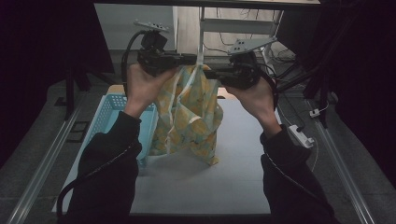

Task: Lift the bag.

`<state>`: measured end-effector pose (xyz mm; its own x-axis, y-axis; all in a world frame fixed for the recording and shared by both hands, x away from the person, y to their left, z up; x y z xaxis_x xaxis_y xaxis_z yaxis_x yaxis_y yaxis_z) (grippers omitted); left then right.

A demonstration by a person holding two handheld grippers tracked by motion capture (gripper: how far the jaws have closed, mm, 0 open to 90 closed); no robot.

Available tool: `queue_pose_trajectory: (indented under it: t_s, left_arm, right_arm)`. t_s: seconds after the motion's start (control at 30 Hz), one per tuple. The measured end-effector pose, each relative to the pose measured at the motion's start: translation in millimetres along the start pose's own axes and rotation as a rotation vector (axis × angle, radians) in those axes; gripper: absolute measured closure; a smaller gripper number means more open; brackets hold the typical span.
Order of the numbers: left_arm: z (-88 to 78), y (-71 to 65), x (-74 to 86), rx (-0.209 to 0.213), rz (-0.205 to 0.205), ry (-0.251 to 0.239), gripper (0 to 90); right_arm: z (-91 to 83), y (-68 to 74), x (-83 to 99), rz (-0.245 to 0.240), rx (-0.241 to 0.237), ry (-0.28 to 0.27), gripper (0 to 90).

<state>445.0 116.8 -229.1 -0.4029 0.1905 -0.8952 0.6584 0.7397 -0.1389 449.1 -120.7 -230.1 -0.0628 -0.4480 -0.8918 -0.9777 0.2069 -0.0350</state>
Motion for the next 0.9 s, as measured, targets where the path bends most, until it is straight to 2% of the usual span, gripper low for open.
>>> queue_pose_trajectory:
  t_s: [0.23, 0.33, 0.6, 0.9]
  left_arm:
    - [17.4, 10.3, 15.2, -0.005, -0.005, 0.033, 89.6]
    - [26.9, 14.2, 24.0, -0.002, -0.011, 0.051, 89.3]
    - [50.9, 23.4, 39.9, -0.033, -0.008, 0.100, 88.6]
    - [74.4, 31.1, 56.7, -0.028, -0.032, 0.136, 88.6]
  right_arm:
    - [12.1, -8.8, 15.2, 0.020, 0.009, 0.032, 89.7]
    - [17.4, -11.6, 23.8, 0.014, 0.029, 0.055, 89.6]
    - [32.1, -25.5, 47.3, 0.063, 0.025, 0.086, 89.4]
    - [41.8, -36.0, 64.5, 0.106, 0.026, 0.113, 88.3]
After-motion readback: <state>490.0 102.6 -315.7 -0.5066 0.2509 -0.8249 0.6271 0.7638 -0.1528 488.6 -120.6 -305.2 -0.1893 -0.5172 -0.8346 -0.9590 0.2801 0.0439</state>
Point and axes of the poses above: each handheld gripper's, and its own axes: z roughly forward along the jaws, x roughly out of its underside, y roughly to its left, the point moved 1 cm from there along z, roughly forward along the jaws, and after that the axes turned 12 degrees about -x, right-handed, at the moved point
